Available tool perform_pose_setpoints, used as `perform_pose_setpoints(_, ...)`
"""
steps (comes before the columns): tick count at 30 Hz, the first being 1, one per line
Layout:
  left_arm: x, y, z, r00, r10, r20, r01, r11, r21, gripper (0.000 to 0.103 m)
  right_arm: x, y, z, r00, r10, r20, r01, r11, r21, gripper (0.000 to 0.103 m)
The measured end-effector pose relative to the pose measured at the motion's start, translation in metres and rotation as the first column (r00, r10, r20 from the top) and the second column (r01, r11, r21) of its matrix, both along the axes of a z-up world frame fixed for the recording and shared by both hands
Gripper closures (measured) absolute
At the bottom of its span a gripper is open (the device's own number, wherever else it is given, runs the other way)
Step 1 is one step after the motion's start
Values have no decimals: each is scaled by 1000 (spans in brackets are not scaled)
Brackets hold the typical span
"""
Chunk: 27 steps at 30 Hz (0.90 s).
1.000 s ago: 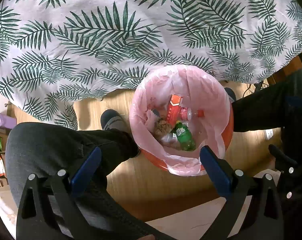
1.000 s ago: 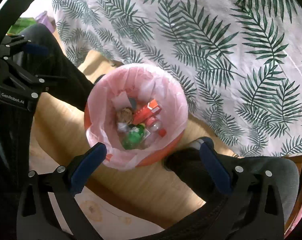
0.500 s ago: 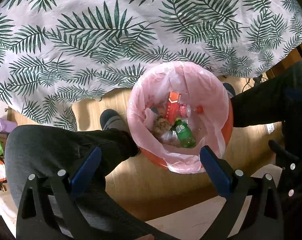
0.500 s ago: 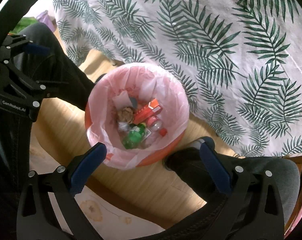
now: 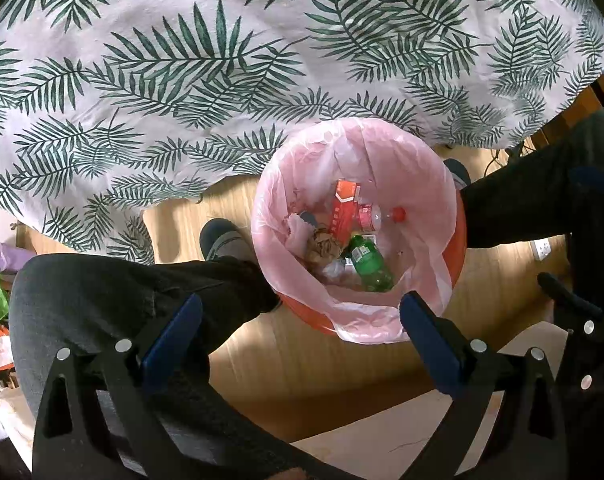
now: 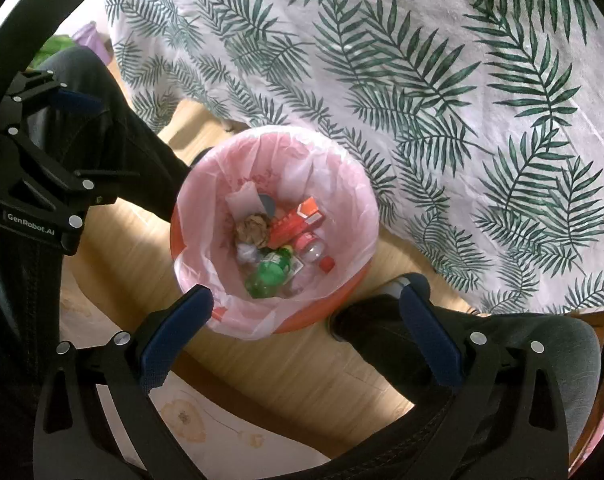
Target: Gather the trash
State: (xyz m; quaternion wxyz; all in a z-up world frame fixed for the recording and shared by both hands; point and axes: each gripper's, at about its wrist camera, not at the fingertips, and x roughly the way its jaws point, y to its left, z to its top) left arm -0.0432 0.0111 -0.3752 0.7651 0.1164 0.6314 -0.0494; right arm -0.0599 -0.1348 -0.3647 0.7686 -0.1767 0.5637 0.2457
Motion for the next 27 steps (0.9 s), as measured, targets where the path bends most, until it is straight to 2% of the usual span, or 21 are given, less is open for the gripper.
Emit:
perform_pose_setpoints(14, -5, -6, 1, 999, -30, 18, 30, 1000, -9, 7, 0, -1, -1, 1000, 2, -2, -2, 1000, -1, 6)
perform_pose_setpoints(27, -5, -9, -1, 999, -43, 2, 43, 999, -2, 6, 0, -1, -1, 1000, 2, -4, -2, 1000, -2, 6)
